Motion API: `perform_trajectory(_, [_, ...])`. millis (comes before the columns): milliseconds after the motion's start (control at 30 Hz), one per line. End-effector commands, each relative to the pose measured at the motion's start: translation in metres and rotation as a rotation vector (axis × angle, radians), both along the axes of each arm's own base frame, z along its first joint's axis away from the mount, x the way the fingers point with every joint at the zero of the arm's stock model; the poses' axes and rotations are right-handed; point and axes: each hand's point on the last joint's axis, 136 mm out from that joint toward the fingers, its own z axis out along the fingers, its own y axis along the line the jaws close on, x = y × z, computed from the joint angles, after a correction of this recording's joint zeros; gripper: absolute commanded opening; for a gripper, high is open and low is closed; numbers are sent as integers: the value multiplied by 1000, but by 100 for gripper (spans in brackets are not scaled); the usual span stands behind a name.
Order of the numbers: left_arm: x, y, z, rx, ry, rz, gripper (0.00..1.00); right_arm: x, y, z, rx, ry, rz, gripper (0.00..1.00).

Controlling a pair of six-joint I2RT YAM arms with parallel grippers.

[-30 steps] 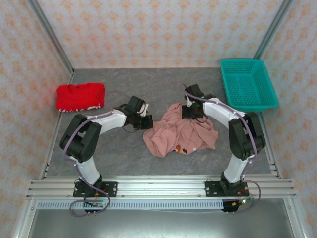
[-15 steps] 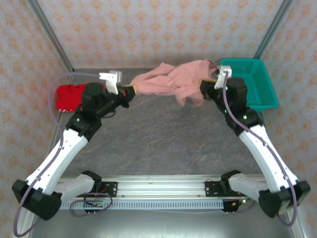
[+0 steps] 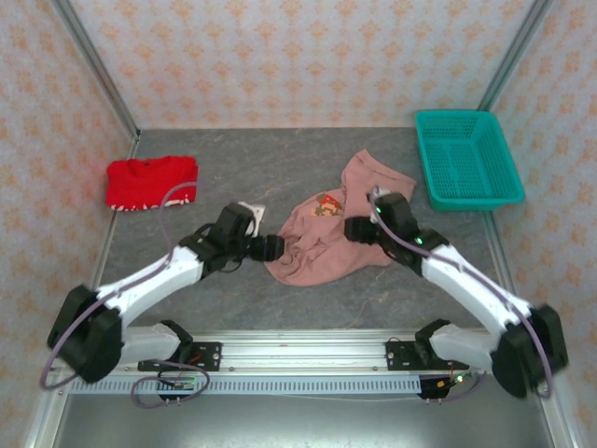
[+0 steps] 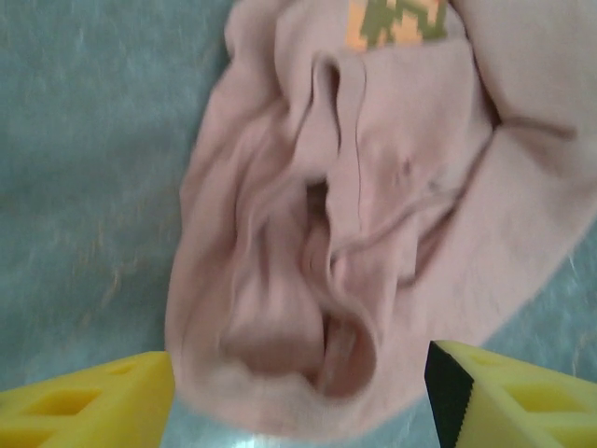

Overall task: Fold the inside-out t-shirt
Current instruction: Turn over the T-shirt at the center of the table.

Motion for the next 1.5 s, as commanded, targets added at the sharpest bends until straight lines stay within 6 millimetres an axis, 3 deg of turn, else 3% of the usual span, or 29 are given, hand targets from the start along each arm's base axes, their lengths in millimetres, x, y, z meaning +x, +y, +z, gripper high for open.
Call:
perform_trajectory(0, [32,-10,-6,50,8,28,73,26,5,-19,-99,39,-16,69])
perform_trajectory(100, [47,-29,-16,52,45,-12,70,36,20,-34,-71,78,-3,68])
perform_trajectory(233, [57,-67,-16,39,41,-100,64,43,-7,-62,-197,147,-95,68])
perform_trajectory(367, [72,-75,-39,85,89,-68,58,43,-8,-84,-200,191,-107,66])
perform_trajectory(500, [89,-89,-55,71,112,-63,47,52,-17,-86,-184,179,-151,39])
perform_trajectory(567, [96,-90,-66,102,119,-53,35,55,-26,-75,-169,147,-178,25])
perform_trajectory(633, [105,-90,-64,115,95,-51,21,53,-35,-60,-155,113,-200,9])
perform_trajectory(700, [112,-93,-56,95,72,-60,9,49,-44,-46,-149,76,-217,0])
perform_trajectory(767, [118,-95,-44,62,42,-72,0,43,-54,-26,-135,30,-242,0])
perform_trajectory(833, [120,-91,-28,30,8,-74,0,35,-66,-3,-117,-29,-276,0])
perform_trajectory(933, [118,-67,13,-43,-77,-35,0,21,-78,31,-65,-120,-305,0])
perform_trajectory(1000, [110,-49,37,-98,-120,-6,0,15,-67,45,-13,-156,-237,0])
perform_trajectory(1067, [102,-32,54,-109,-156,20,0,13,-43,42,44,-127,-136,9])
perform_trajectory(1200, [91,-19,59,-84,-164,19,0,25,-8,8,-120,-56,-48,45])
perform_trajectory(1333, [87,-22,53,-89,-138,2,0,48,17,-22,-123,0,-19,58])
perform_trajectory(1467, [85,-24,44,-85,-111,-8,0,75,39,-33,-79,24,-21,63])
